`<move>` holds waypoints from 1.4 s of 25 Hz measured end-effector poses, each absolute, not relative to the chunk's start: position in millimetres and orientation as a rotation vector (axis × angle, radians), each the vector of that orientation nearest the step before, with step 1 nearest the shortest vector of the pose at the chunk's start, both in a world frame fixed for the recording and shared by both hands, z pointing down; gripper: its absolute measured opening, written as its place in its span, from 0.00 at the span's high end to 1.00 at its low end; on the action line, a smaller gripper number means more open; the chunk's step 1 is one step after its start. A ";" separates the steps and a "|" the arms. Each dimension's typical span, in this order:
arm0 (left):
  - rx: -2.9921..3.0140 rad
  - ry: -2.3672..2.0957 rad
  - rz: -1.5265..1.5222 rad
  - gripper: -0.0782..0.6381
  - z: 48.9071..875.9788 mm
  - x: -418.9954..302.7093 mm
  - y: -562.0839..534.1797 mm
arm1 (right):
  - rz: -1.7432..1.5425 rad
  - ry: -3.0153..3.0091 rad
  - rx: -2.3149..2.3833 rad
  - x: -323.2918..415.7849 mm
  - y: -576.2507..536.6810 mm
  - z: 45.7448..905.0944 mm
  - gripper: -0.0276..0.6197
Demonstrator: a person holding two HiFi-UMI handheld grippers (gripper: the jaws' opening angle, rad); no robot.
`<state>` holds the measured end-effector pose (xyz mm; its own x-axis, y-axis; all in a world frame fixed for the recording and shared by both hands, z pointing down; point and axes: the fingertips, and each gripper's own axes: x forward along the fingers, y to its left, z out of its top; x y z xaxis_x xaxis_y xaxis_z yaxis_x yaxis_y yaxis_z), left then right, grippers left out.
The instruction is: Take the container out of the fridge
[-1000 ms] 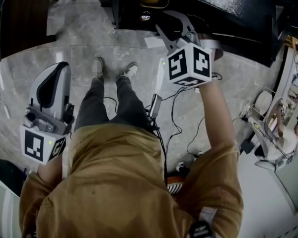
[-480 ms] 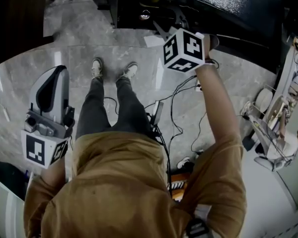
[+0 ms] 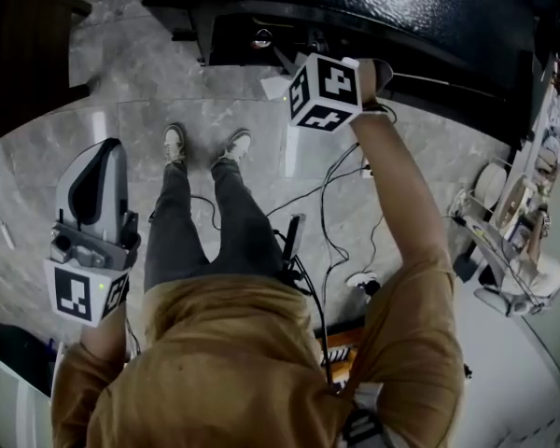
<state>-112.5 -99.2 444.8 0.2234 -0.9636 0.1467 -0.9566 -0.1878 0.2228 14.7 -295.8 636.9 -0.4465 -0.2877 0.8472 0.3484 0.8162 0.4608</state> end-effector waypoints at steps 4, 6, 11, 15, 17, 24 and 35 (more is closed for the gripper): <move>2.239 -1.813 -0.037 0.89 449.7 -120.8 -111.2 | -0.719 -1.873 -0.058 9.4 -310.8 657.6 0.70; 2.247 -1.814 -0.028 0.89 451.3 -122.0 -111.8 | -0.726 -1.867 -0.058 6.7 -313.1 662.9 0.70; 2.244 -1.803 -0.013 0.89 455.6 -118.8 -104.5 | -0.743 -1.849 -0.056 6.7 -312.6 671.0 0.70; 2.262 -1.805 -0.006 0.89 450.4 -119.0 -106.9 | -0.757 -1.832 -0.049 3.9 -319.5 676.3 0.70; 2.267 -1.804 -0.003 0.89 448.4 -118.5 -108.0 | -0.769 -1.824 -0.054 1.9 -321.1 676.6 0.70; 2.280 -1.773 0.005 0.89 451.1 -110.8 -111.4 | -0.780 -1.798 -0.098 3.3 -318.7 684.3 0.81; 2.308 -1.712 0.019 0.89 455.6 -99.5 -111.8 | -0.712 -1.780 -0.161 3.2 -307.5 684.4 0.93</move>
<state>-99.5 -111.8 455.6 0.3026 -0.9382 0.1682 -0.9417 -0.2670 0.2050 3.2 -307.5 684.4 -0.3363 -0.2428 0.9099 0.4517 0.8062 0.3821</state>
